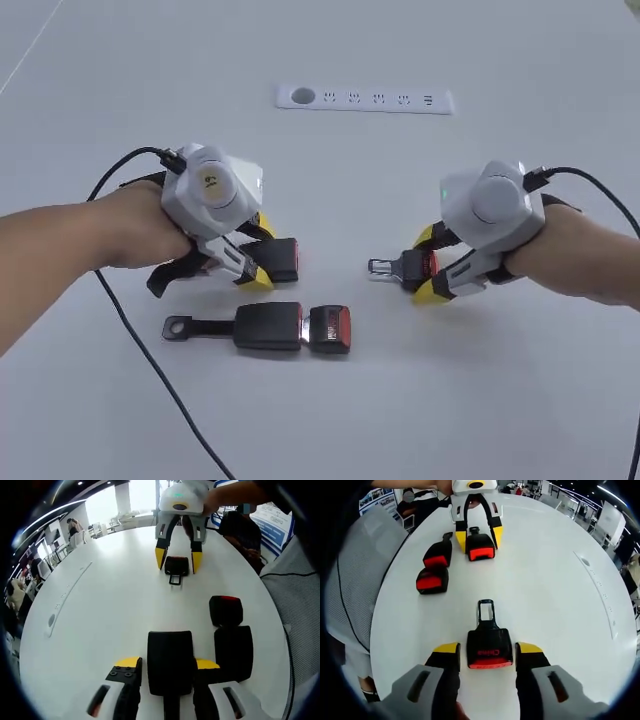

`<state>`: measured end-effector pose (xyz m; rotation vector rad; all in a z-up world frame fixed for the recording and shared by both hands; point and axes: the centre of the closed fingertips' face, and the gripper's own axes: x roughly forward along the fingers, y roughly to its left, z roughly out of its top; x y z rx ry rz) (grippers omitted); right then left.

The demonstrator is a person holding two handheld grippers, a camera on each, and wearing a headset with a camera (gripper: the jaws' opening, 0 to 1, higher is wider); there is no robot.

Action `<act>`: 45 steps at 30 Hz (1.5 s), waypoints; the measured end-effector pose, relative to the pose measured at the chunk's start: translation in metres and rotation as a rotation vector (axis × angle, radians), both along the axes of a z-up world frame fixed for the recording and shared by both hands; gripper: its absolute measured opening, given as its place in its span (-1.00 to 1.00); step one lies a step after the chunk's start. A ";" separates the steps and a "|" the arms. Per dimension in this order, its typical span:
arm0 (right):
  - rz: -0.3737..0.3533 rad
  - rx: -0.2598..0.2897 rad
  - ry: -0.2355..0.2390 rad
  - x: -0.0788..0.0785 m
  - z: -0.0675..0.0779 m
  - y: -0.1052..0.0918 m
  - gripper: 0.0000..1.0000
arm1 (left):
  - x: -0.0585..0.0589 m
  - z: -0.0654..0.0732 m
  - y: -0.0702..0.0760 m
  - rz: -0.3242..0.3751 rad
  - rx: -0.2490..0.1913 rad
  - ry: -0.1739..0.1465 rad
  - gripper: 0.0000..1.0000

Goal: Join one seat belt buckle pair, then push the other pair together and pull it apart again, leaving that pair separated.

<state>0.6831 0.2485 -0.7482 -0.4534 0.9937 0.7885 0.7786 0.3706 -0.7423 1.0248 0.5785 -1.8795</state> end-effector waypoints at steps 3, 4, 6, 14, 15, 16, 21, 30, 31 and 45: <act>-0.027 -0.009 -0.016 0.002 0.001 -0.003 -0.08 | 0.000 0.001 0.000 0.001 -0.013 -0.011 -0.01; -0.036 -0.005 -0.022 0.003 0.001 -0.002 -0.08 | -0.002 0.001 0.000 -0.021 -0.025 -0.012 0.02; -0.053 0.002 -0.037 0.002 0.004 0.000 -0.05 | 0.001 0.006 0.000 0.014 -0.037 0.004 0.02; -0.146 0.031 -0.106 -0.001 0.021 0.006 0.09 | 0.010 0.029 0.011 0.130 -0.107 0.018 0.17; -0.167 0.048 -0.120 0.000 0.024 0.007 0.11 | 0.010 0.031 0.013 0.141 -0.113 0.016 0.21; -0.184 0.062 -0.136 0.000 0.028 0.009 0.16 | 0.009 0.034 0.019 0.152 -0.126 0.010 0.24; -0.226 0.079 -0.165 -0.008 0.037 0.013 0.25 | 0.009 0.039 0.048 0.242 -0.158 -0.001 0.37; -0.303 0.121 -0.189 -0.024 0.045 0.022 0.45 | 0.001 0.042 0.096 0.372 -0.175 0.013 0.66; -0.325 0.132 -0.190 -0.026 0.045 0.022 0.47 | -0.002 0.044 0.101 0.392 -0.182 0.023 0.67; -0.438 0.157 -0.235 -0.058 0.050 0.038 0.72 | -0.013 0.056 0.137 0.543 -0.216 0.029 1.00</act>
